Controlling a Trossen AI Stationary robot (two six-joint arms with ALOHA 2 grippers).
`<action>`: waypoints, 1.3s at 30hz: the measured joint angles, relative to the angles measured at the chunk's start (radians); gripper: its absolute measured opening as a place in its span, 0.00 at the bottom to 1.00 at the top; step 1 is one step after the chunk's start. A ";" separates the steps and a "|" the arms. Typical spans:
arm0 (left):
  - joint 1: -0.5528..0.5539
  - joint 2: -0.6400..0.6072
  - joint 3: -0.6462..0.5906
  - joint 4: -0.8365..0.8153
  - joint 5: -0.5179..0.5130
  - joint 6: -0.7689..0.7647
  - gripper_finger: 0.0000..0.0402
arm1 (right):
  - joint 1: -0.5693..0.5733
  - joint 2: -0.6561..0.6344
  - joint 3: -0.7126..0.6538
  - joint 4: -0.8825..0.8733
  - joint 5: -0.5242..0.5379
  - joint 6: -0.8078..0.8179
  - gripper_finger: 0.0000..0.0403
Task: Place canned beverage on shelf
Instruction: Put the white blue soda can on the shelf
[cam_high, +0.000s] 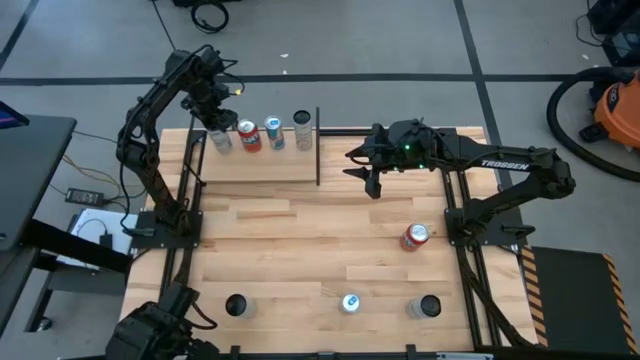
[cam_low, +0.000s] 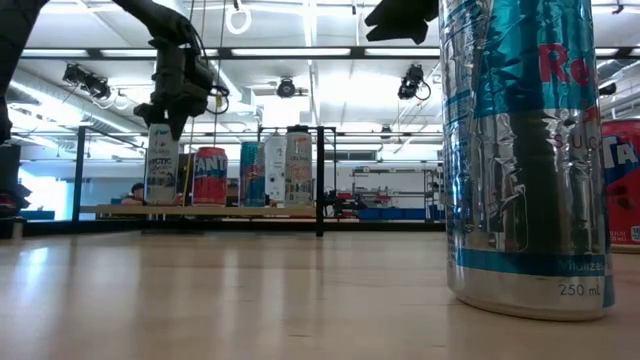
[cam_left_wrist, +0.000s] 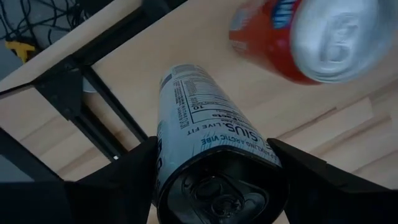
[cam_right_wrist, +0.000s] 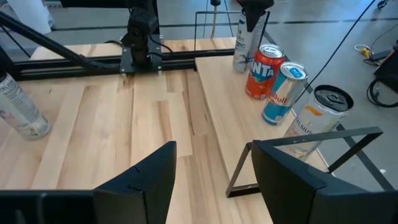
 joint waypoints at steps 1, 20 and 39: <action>0.004 0.002 -0.001 0.000 0.000 0.009 0.68 | 0.000 0.000 0.000 0.000 0.000 0.000 0.54; 0.026 0.008 -0.001 0.026 0.029 -0.001 0.68 | 0.000 0.000 0.000 -0.001 0.000 -0.002 0.54; 0.036 0.032 -0.050 0.027 0.046 0.015 0.68 | 0.000 0.000 0.000 -0.003 -0.001 -0.002 0.54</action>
